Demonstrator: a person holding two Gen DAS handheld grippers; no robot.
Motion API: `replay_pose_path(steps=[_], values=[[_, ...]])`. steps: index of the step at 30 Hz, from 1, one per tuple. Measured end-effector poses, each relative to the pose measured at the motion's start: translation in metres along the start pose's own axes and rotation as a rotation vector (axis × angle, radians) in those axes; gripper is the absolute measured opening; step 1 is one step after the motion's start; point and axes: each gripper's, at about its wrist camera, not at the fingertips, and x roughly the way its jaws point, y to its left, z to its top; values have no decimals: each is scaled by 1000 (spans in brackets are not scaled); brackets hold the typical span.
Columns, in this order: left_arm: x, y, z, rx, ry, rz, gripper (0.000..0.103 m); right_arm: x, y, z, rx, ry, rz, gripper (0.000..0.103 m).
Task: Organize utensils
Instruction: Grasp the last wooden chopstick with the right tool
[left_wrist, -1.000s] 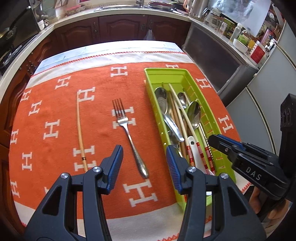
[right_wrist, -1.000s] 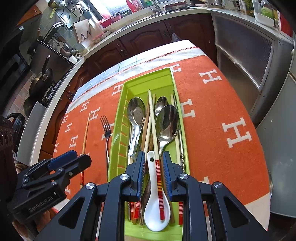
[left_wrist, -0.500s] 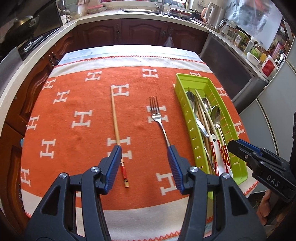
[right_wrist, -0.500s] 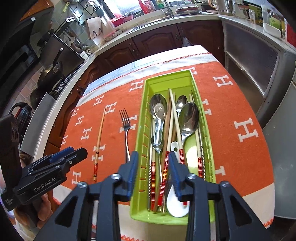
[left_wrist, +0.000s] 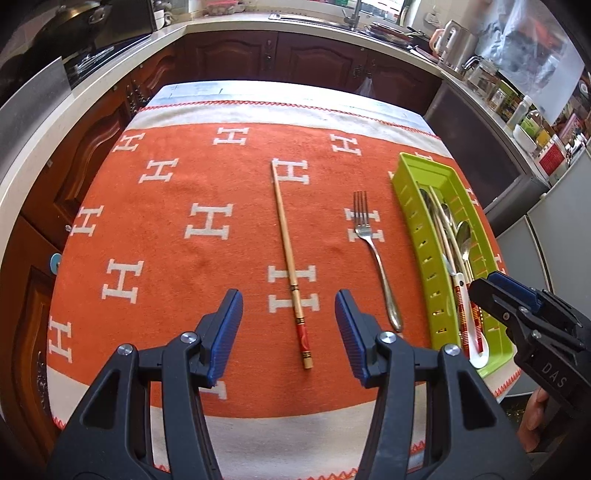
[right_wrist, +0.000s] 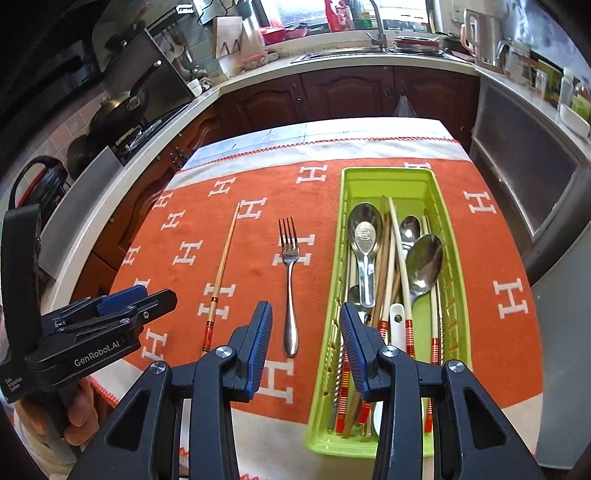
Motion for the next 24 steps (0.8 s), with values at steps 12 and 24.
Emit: replay_pose_path(steps=[12,24], values=[[26,64,-2,-105,31,51,49,65,54,21,-97,90,27,46],[47,99,-2,-158,46,83,49,150,109,40,-181,139,40,44]])
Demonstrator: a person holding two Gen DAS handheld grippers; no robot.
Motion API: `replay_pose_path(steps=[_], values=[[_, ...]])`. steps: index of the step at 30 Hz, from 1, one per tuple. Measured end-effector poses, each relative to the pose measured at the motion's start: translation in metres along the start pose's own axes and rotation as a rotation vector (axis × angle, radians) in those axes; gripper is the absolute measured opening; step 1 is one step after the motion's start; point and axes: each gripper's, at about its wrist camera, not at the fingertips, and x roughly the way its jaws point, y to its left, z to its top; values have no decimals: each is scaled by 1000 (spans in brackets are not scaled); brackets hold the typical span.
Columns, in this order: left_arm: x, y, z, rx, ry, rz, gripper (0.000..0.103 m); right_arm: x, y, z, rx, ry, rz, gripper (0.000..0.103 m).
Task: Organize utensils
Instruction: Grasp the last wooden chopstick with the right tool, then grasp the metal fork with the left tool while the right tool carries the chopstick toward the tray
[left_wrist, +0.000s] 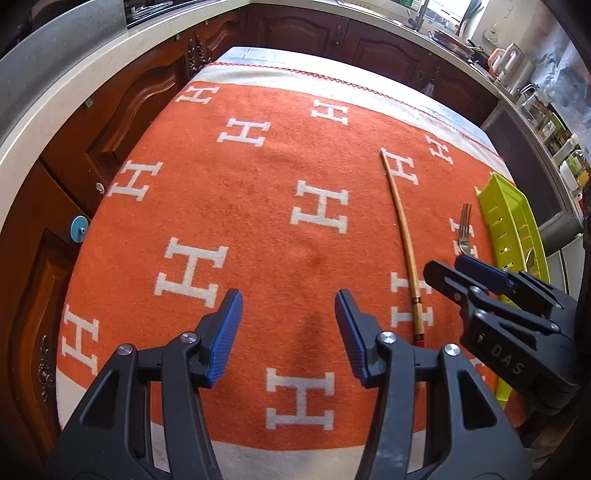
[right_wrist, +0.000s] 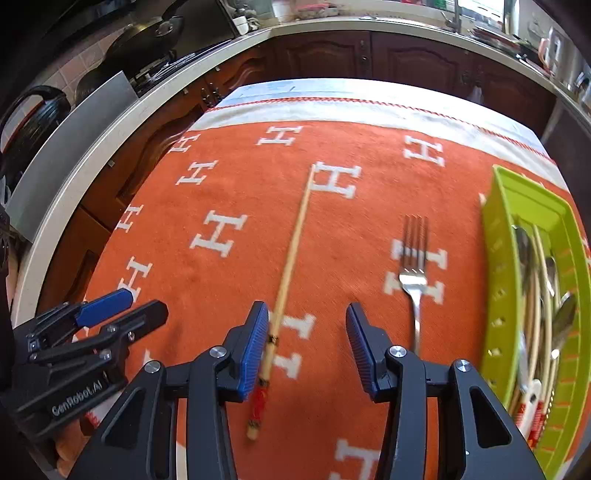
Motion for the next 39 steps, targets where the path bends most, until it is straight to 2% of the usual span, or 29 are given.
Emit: replay_pose_path(steps=[6,9,11,12,21,27,36,39], values=[[7,9,5,-17,4,3,49,32,18,10,-50,22,-45,32],[9,12,5,-22,5,5,49,40,28,10,-105,-4,-109,28],[10,13,6,-24,7,5,49,42,32,11,-121,-10,-119,19],[11,13,6,-23,8,5,49,41,32,10,-125,-11,-118,9],[8,4,4,-2,5,3,49,26,9,3,-27,4,-53,6],[3,-13,4,39,-3,-8,49,-8,-12,-4,45,-47,11,6],[8,-58,11,127,16,-105,49,-66,-56,-10,138,-137,36,6],[13,-75,15,159,22,-128,52,-81,-72,-15,165,-158,29,6]])
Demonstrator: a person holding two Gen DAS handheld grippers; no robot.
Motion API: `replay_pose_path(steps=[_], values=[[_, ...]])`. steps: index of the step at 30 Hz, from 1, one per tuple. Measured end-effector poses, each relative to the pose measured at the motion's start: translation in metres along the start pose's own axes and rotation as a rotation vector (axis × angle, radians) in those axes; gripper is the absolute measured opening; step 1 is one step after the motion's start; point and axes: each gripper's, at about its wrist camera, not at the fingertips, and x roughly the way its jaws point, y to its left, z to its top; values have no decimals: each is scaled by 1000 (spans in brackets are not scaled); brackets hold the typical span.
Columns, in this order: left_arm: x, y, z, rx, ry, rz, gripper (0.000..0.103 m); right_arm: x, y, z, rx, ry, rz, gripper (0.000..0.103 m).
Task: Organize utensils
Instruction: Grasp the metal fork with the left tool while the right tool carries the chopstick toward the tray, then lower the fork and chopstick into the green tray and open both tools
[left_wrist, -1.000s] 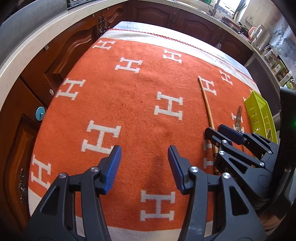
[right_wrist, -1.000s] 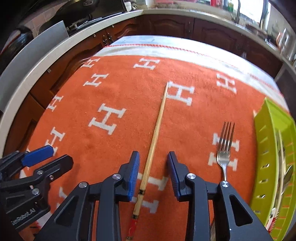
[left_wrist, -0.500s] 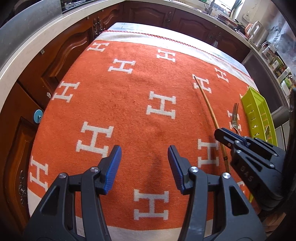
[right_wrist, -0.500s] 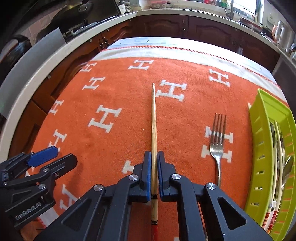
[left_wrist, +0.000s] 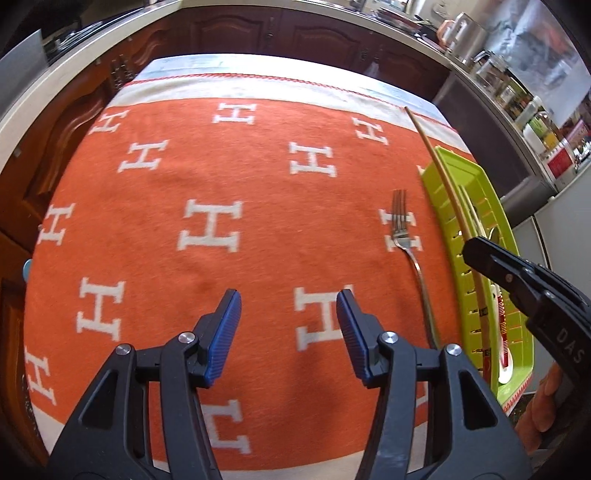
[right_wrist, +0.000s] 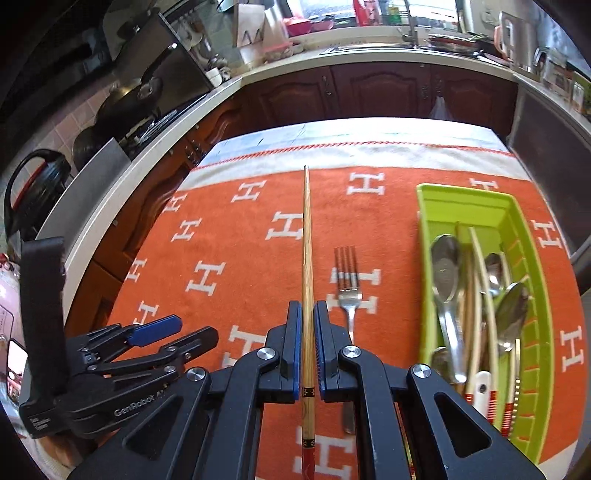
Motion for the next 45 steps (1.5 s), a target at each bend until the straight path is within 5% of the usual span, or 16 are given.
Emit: replay_pose_path(steps=[11,19,27,29,33,37,45], values=[[41,-50,38,110,-15,-122,58,-20,-48,-17,88,-7,-8,6],[80,-57,64,88,-49,-200,58,-23,-61,-24,111,-21,5,6],[94,-76,64,160,-121,-234,57,-20,-70,-22,135,-25,-4,6],[96,-83,59,197,-145,-233,48,-20,-70,-23,140,-25,-6,6],[101,-91,56,210,-119,-286,14,-19,-71,-24,146,-27,-12,6],[98,-96,51,224,-148,-309,0,-20,-72,-27,157,-29,-16,6],[60,-95,39,207,-214,-342,0,-26,-66,-28,158,-42,-10,6]])
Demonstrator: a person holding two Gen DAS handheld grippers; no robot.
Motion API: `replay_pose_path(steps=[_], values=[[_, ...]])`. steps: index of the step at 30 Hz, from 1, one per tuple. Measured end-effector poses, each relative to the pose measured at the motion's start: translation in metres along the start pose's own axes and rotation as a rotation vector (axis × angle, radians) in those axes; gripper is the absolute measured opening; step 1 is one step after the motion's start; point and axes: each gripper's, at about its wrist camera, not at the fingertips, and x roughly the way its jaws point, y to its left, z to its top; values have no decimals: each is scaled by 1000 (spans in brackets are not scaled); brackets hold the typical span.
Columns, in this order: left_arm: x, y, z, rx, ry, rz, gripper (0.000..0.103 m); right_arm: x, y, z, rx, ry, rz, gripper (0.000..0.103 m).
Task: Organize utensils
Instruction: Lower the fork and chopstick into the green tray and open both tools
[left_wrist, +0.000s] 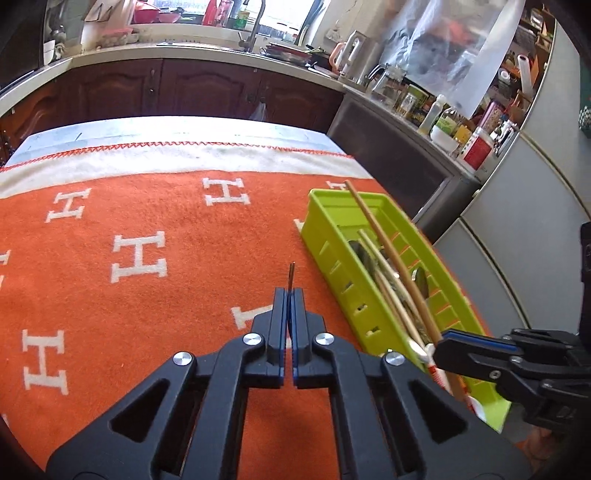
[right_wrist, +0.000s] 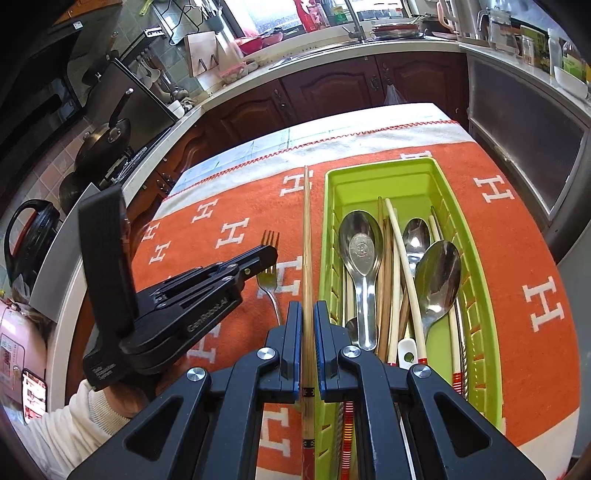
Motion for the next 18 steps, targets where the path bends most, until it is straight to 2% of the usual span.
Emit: replay_pose_path(steps=[3,8,11,18], values=[[-26,-1,0,-19,-10,-32,0,-6,3,-1,-5,-9,9,6],[-74,-6,-1,4,-8,-14,0,-19,9,-5,-10,-25,23,6],[-103,-11,1,11,-26,-38,0,-29,10,-8,-8,-38,29,6],[-160,-46,11,106,-64,-104,0,-65,1,-12,9,-78,39,6]])
